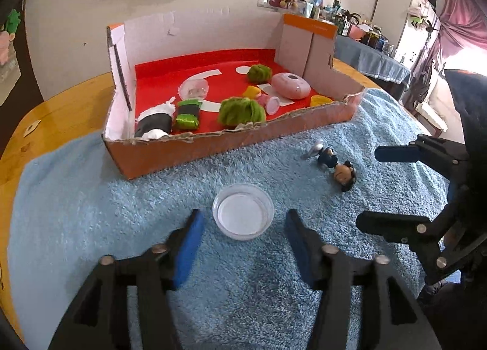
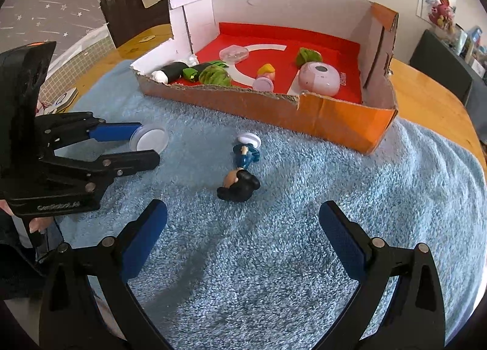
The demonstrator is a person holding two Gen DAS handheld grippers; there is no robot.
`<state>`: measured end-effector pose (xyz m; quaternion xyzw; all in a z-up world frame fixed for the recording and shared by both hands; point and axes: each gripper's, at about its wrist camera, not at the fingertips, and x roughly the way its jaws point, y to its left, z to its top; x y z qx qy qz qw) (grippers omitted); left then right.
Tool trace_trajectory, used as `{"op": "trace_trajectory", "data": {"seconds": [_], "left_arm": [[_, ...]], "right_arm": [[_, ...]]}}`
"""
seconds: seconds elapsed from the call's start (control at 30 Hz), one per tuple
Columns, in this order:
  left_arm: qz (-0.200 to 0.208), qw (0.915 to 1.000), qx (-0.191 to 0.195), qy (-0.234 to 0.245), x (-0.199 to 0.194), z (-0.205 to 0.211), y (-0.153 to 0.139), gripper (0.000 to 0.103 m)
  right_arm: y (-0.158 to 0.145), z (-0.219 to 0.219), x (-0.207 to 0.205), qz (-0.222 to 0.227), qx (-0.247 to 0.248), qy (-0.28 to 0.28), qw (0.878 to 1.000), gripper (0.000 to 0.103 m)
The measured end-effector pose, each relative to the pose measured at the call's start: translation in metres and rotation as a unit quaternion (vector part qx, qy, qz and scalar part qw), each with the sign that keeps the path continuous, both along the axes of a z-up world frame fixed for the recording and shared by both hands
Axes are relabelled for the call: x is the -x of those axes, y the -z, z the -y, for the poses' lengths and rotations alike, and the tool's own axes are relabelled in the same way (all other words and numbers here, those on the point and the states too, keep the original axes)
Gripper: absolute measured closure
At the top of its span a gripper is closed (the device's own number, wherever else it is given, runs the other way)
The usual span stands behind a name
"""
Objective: Organize objects
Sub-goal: 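Grasp the clear round lid with left tool while right tool grasps the figurine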
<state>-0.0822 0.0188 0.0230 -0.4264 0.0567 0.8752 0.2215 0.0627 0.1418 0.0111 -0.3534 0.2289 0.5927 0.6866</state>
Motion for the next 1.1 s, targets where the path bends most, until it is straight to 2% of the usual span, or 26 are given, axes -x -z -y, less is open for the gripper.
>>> {"op": "trace_trajectory", "data": {"seconds": [0.03,0.1,0.23,0.43,0.5,0.53,0.57,0.6,0.67,0.7,0.73,0.8,1.1], "left_arm": [[-0.001,1.0,-0.003,-0.003,0.0,0.002,-0.001,0.032],[-0.001,0.9999,-0.011,-0.012,0.0,0.006,-0.002,0.028],[0.001,0.9996,-0.018,-0.024,0.001,0.011,-0.003,0.026],[-0.002,0.9994,-0.003,-0.034,0.007,0.008,0.001,0.026],[-0.003,0.9995,-0.001,-0.03,0.007,0.004,0.002,0.031],[-0.003,0.9996,0.002,-0.029,0.007,0.002,0.002,0.038],[-0.004,0.9995,0.006,-0.029,0.006,0.0,0.003,0.041],[-0.007,0.9995,0.006,-0.03,0.005,-0.001,0.002,0.046],[-0.005,0.9996,0.0,-0.029,0.003,-0.002,0.002,0.056],[-0.006,0.9995,-0.001,-0.031,0.003,-0.002,0.002,0.06],[-0.005,0.9995,-0.004,-0.032,0.001,-0.001,0.001,0.06],[-0.001,0.9994,-0.014,-0.031,-0.001,-0.001,0.001,0.061],[-0.017,0.9987,-0.029,-0.038,-0.011,0.002,-0.011,0.061]], "right_arm": [[0.0,-0.001,0.0,0.0,-0.001,0.001,1.0,0.001],[-0.001,-0.002,0.0,0.0,-0.003,0.003,1.0,0.001],[-0.002,-0.008,-0.004,-0.001,-0.009,0.013,1.0,0.001],[0.002,-0.022,-0.009,0.008,-0.005,0.028,1.0,0.002],[0.003,-0.026,-0.006,0.018,-0.004,0.024,1.0,0.004],[0.004,-0.027,-0.003,0.024,-0.004,0.018,1.0,0.014],[0.005,-0.029,-0.001,0.027,-0.004,0.015,1.0,0.02],[0.006,-0.03,0.001,0.029,-0.001,0.012,0.999,0.032],[0.008,-0.031,0.006,0.044,-0.004,0.006,0.999,0.047],[0.007,-0.03,0.007,0.038,-0.003,0.001,0.999,0.059],[0.006,-0.029,0.007,0.035,-0.007,0.002,0.999,0.075],[0.006,-0.028,0.006,0.03,-0.009,0.003,1.0,0.08],[-0.003,-0.015,0.005,0.01,-0.035,0.007,0.999,0.08]]}}
